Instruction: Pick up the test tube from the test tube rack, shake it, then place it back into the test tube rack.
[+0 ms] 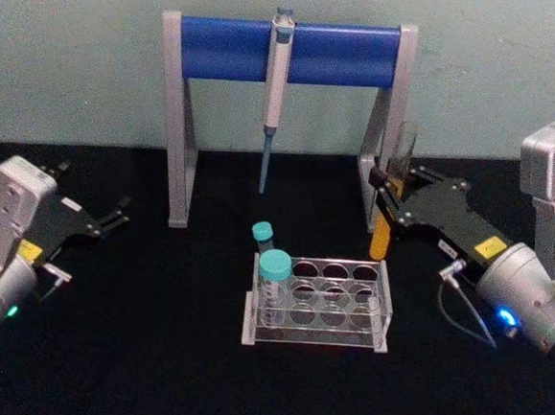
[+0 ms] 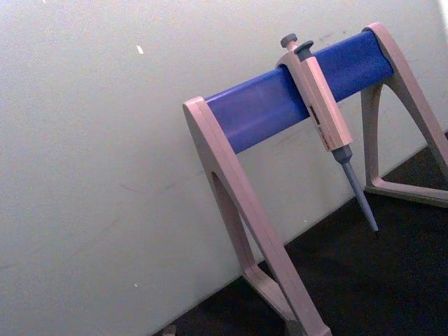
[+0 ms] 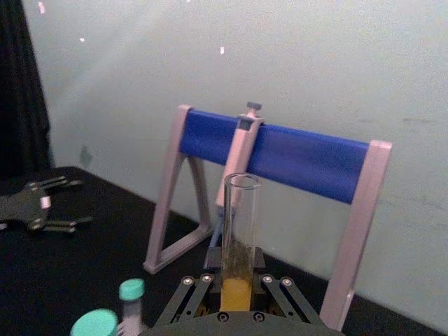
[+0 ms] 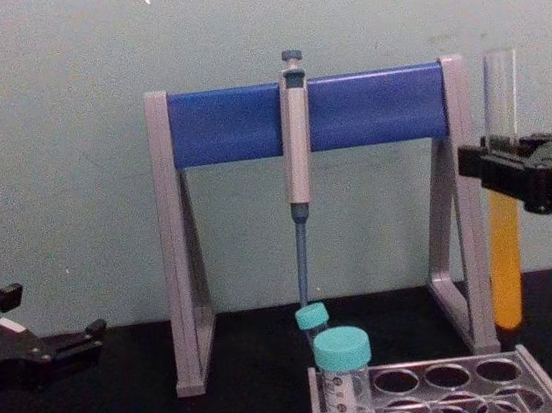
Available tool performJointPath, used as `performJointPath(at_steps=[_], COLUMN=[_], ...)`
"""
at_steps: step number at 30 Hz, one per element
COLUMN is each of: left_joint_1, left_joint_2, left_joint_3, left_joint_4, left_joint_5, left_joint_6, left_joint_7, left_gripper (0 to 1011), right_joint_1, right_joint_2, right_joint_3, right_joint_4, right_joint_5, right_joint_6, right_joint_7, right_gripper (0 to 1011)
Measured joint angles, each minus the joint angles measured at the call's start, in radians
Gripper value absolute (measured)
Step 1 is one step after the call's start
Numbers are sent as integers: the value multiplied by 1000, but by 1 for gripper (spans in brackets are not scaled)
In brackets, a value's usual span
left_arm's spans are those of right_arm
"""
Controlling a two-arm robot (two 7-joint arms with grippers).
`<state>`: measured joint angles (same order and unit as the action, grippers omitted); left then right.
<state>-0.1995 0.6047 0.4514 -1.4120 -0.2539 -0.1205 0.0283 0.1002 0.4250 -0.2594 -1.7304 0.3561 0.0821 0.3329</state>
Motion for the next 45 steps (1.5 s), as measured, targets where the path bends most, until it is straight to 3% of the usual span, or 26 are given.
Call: performJointPath(at_steps=[7,12,15,25,33,45], left_joint_1=[0,0,0,0,0,0], left_joint_2=[0,0,0,0,0,0], left_joint_3=[0,0,0,0,0,0], left_joint_4=[0,0,0,0,0,0], left_joint_5=[0,0,0,0,0,0], left_joint_6=[0,0,0,0,0,0], left_joint_7=[0,0,0,0,0,0], left_gripper=[1002,1002,1001,1001,1001,1001], right_joint_1=[-32,-25,-3,81,122,109], right_joint_2=[32,37,27,-27,-52,-47], right_joint_3=[-10,-40,-68,-116,-112,-78], right_joint_4=[-43,-45,-25,67,129,126], right_joint_5=[22,39,49,52,35,18], right_joint_6=[11,15,11,-34,-49,-46], right_joint_7=[43,73,88,85,51,23], right_gripper=[229,229,229,229,229,229])
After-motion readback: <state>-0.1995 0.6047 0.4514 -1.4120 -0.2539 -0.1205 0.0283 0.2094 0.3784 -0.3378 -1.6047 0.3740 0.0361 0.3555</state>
